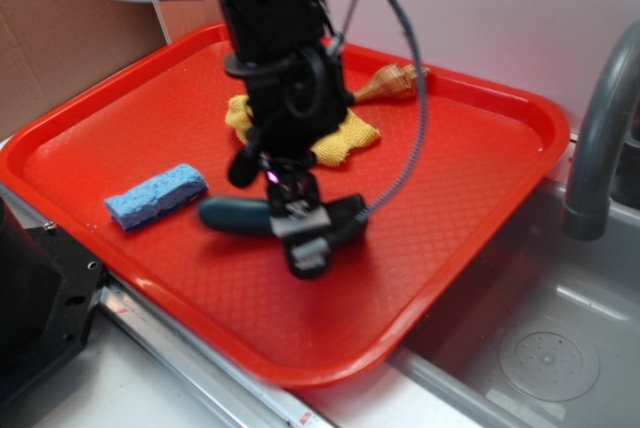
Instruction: Grab the black box.
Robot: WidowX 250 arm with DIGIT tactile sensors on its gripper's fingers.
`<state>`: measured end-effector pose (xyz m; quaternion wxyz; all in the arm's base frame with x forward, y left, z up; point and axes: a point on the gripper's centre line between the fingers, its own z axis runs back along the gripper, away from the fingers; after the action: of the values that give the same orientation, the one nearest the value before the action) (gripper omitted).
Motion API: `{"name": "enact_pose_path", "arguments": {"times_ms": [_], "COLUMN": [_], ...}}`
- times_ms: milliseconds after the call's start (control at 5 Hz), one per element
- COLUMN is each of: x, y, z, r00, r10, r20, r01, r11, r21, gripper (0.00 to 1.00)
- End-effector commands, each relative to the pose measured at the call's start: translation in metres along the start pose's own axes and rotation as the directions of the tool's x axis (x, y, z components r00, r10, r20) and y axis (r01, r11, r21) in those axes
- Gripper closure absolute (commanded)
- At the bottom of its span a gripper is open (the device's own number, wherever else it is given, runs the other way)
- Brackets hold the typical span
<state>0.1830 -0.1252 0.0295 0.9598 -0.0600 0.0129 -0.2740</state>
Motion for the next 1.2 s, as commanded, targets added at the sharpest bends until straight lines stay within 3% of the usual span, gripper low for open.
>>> {"name": "enact_pose_path", "arguments": {"times_ms": [0, 200, 400, 800, 1000], "x": [0.007, 0.014, 0.011, -0.004, 0.007], "y": [-0.011, -0.012, -0.015, -0.007, -0.009], "z": [-0.009, 0.003, 0.041, 0.093, 0.075], "r00": [0.999, 0.995, 0.99, 0.971, 0.976], "r10": [-0.005, -0.033, -0.042, -0.001, -0.062], "r20": [0.04, 0.094, 0.135, 0.24, 0.206], "r01": [0.004, 0.029, 0.035, -0.012, 0.058], "r11": [1.0, 0.999, 0.998, 0.999, 0.998], "r21": [0.013, 0.041, 0.052, 0.051, 0.024], "gripper": [0.45, 1.0, 0.0, 0.0, 0.0]}}
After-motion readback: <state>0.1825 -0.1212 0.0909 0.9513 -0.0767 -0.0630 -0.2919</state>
